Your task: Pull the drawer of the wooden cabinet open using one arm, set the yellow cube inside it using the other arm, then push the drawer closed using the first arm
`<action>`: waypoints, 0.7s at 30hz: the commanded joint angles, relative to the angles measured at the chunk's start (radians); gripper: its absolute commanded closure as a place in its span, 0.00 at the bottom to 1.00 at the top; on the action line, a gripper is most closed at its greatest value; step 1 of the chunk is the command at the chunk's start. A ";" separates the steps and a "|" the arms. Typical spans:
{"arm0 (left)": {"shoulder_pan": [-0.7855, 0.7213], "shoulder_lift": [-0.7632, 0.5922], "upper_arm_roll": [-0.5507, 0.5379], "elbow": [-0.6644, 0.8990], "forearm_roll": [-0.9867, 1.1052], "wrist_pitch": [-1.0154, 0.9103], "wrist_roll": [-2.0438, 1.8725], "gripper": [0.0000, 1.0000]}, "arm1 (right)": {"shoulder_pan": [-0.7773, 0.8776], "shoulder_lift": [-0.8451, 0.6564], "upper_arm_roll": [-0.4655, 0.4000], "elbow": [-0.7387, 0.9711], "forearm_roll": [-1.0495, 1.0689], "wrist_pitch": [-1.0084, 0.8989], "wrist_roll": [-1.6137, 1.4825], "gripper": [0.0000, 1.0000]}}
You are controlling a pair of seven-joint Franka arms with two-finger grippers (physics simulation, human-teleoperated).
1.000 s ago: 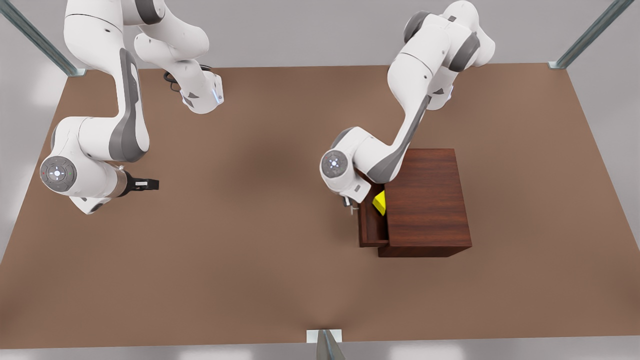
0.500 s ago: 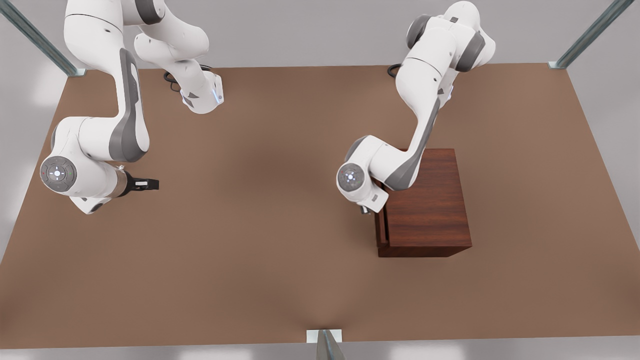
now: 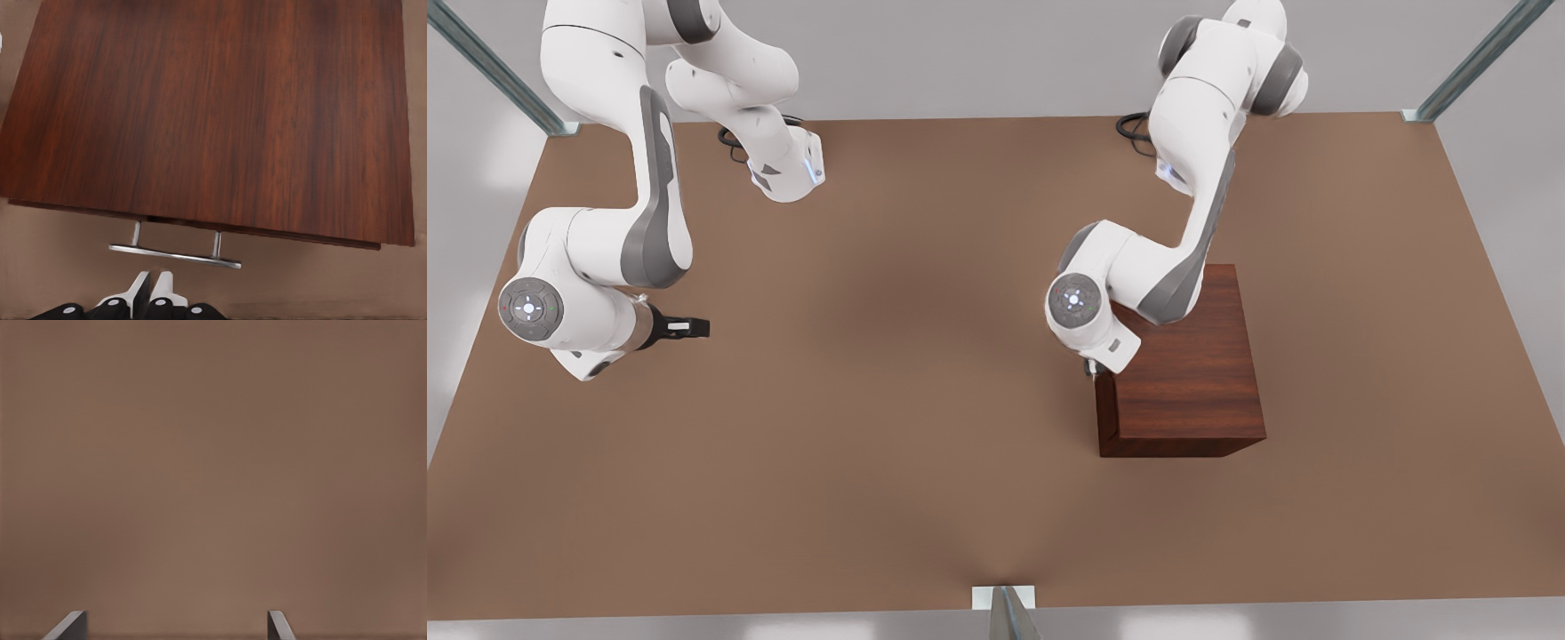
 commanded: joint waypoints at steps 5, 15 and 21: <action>0.236 -0.269 0.005 0.008 -0.163 -0.369 1.387 0.00 | 0.000 -0.001 0.000 0.000 0.001 -0.001 -0.001 0.00; 0.318 -0.417 -0.024 -0.113 -0.038 -0.298 2.474 0.00 | 0.000 -0.001 0.000 0.000 0.001 -0.001 -0.001 0.00; 0.288 -0.566 -0.084 -0.199 0.018 -0.314 2.495 0.00 | 0.000 -0.001 0.000 0.000 0.001 -0.001 0.001 0.00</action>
